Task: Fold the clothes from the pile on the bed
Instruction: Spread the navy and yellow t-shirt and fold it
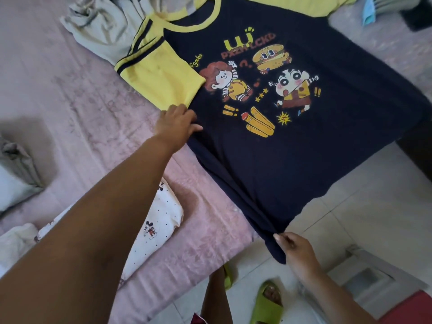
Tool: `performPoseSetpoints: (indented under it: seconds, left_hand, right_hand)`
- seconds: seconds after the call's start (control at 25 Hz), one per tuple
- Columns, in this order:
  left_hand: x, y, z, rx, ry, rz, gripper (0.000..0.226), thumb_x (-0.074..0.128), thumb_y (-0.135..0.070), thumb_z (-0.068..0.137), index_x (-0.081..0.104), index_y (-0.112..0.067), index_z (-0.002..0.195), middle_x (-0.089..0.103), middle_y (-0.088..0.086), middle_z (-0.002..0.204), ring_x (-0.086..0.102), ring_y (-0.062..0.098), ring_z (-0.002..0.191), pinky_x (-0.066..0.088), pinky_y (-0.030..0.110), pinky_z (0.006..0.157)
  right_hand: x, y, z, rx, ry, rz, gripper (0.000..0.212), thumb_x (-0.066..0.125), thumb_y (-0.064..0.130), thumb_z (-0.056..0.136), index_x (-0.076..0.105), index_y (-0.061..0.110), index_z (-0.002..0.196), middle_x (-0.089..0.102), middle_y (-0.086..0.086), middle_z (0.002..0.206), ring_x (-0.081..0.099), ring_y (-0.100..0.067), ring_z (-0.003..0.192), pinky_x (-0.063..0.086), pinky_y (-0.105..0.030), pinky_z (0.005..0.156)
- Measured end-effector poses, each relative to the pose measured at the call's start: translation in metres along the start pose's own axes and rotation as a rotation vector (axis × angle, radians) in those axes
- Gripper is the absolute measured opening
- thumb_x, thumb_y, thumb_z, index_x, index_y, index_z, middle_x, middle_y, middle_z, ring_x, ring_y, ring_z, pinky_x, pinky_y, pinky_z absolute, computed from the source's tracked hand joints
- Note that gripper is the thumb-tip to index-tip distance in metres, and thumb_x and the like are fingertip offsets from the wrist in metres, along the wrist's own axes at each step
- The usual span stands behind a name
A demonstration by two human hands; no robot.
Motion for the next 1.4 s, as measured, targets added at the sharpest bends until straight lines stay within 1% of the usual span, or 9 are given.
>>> performPoseSetpoints:
  seconds: [0.32,0.44,0.56,0.88,0.96,1.08,1.24,1.32,1.4]
  left_hand:
    - [0.034,0.043,0.01,-0.018,0.102,0.167,0.079,0.046,0.001,0.089,-0.007,-0.002,0.148,-0.006,0.012,0.158,0.0,0.026,0.146,0.021,0.045,0.114]
    - [0.047,0.054,0.027,-0.033,0.101,0.094,0.075,0.038,0.008,0.09,-0.008,-0.001,0.148,-0.011,0.013,0.158,-0.004,0.027,0.146,0.035,0.047,0.105]
    - [0.065,0.06,0.043,0.123,0.035,0.115,0.064,0.032,0.009,0.089,-0.002,0.014,0.143,0.0,0.032,0.153,-0.003,0.043,0.143,0.015,0.048,0.117]
    - [0.073,0.078,0.048,0.091,-0.012,0.072,0.057,0.032,0.01,0.091,0.008,0.015,0.143,0.005,0.034,0.151,0.004,0.045,0.142,0.01,0.05,0.117]
    - [0.073,0.086,0.05,0.044,0.005,0.029,0.056,0.026,0.011,0.091,0.001,0.018,0.141,-0.001,0.035,0.151,-0.002,0.045,0.142,0.006,0.049,0.117]
    - [0.069,0.09,0.042,-0.018,0.075,0.015,0.06,0.024,0.011,0.09,-0.004,0.016,0.142,-0.005,0.035,0.151,-0.006,0.043,0.143,0.008,0.05,0.117]
    - [0.03,0.052,0.022,0.074,-0.157,-0.038,0.058,0.045,0.004,0.082,0.036,-0.002,0.139,0.034,0.024,0.144,0.032,0.038,0.134,0.022,0.055,0.109]
    - [0.012,0.015,0.006,0.385,-0.261,-0.233,0.034,0.046,-0.016,0.085,0.062,-0.005,0.112,0.063,0.015,0.112,0.057,0.033,0.103,0.041,0.045,0.092]
    - [0.011,-0.014,-0.006,0.489,-0.03,-0.438,0.037,0.045,-0.041,0.09,0.07,-0.014,0.098,0.066,0.002,0.09,0.056,0.02,0.086,0.04,0.032,0.081]
  right_hand:
    - [0.0,0.001,0.001,0.085,-0.097,0.47,0.02,0.044,0.033,0.098,0.056,0.017,0.094,0.061,-0.01,0.091,0.058,-0.024,0.077,0.051,-0.039,0.065]
    - [-0.009,0.002,0.004,0.024,-0.13,0.398,0.022,0.049,0.026,0.096,0.056,0.007,0.087,0.055,-0.012,0.07,0.048,-0.021,0.059,0.041,-0.031,0.05]
    - [-0.015,-0.012,0.003,-0.015,-0.11,0.377,0.026,0.053,0.023,0.094,0.056,0.002,0.08,0.048,-0.007,0.059,0.041,-0.018,0.054,0.035,-0.027,0.051]
    - [-0.008,-0.047,-0.004,0.021,-0.122,0.347,0.012,0.063,0.011,0.089,0.065,0.003,0.08,0.061,-0.012,0.068,0.053,-0.019,0.059,0.044,-0.022,0.054]
    - [-0.007,-0.046,-0.005,0.044,-0.091,0.361,0.015,0.067,0.02,0.086,0.067,0.006,0.081,0.065,-0.017,0.075,0.059,-0.017,0.061,0.044,-0.015,0.05]
    - [-0.008,-0.054,-0.005,0.124,0.004,0.473,0.06,0.079,0.065,0.051,0.07,0.014,0.08,0.068,-0.006,0.079,0.061,-0.013,0.073,0.048,-0.023,0.064]
    - [-0.015,-0.053,-0.007,0.204,0.059,1.075,0.043,0.06,0.045,0.077,0.061,0.014,0.107,0.066,-0.002,0.118,0.06,-0.014,0.11,0.051,-0.052,0.089]
    - [-0.016,-0.047,-0.012,0.15,0.077,1.136,0.043,0.053,0.038,0.08,0.055,0.01,0.113,0.066,-0.007,0.118,0.065,-0.015,0.103,0.056,-0.048,0.081]
    - [-0.016,-0.047,-0.015,0.136,0.031,1.085,0.059,0.073,0.042,0.069,0.055,0.004,0.111,0.067,-0.011,0.106,0.069,-0.014,0.088,0.059,-0.032,0.07]
Point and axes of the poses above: each hand's wrist, its own z-axis towards the middle knuckle, its own x-axis out of the palm, y = z × x, the point moved 4 cm from there along z, towards the middle knuckle
